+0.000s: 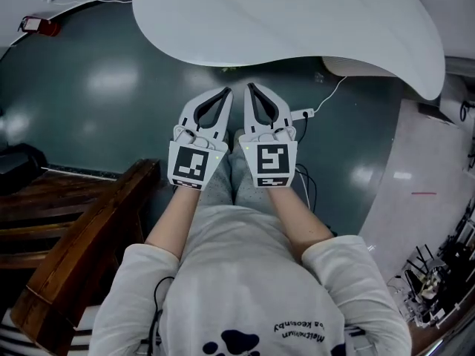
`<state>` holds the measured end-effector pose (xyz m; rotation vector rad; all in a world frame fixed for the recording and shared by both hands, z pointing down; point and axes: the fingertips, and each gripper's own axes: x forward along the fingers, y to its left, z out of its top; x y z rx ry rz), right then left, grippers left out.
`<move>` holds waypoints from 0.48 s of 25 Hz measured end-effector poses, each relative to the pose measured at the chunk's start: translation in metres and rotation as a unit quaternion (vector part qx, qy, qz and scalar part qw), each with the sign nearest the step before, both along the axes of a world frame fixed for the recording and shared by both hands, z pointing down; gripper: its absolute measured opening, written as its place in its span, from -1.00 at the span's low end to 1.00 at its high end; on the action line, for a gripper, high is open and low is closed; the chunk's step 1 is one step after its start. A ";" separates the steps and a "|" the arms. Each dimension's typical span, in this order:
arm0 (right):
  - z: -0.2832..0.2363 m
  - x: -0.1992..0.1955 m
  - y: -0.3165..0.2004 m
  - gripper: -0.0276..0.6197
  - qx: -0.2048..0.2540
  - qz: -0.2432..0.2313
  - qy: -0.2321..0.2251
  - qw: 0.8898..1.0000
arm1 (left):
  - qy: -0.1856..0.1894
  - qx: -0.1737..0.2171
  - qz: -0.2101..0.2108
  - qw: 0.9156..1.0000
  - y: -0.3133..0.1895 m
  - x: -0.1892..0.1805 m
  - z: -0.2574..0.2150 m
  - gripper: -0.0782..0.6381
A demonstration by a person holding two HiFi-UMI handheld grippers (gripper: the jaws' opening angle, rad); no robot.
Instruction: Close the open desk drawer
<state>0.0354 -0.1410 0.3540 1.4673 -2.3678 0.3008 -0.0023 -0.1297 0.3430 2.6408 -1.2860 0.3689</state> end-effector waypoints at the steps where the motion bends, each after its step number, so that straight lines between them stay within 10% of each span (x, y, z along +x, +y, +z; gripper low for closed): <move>1: -0.008 0.000 0.002 -0.86 0.006 -0.002 -0.001 1.000 | 0.001 0.004 -0.002 1.000 0.001 0.000 -0.008 -0.76; 12: -0.103 0.006 0.035 -0.86 0.067 -0.016 -0.018 0.997 | 0.030 0.045 -0.031 0.998 0.024 -0.006 -0.100 -0.76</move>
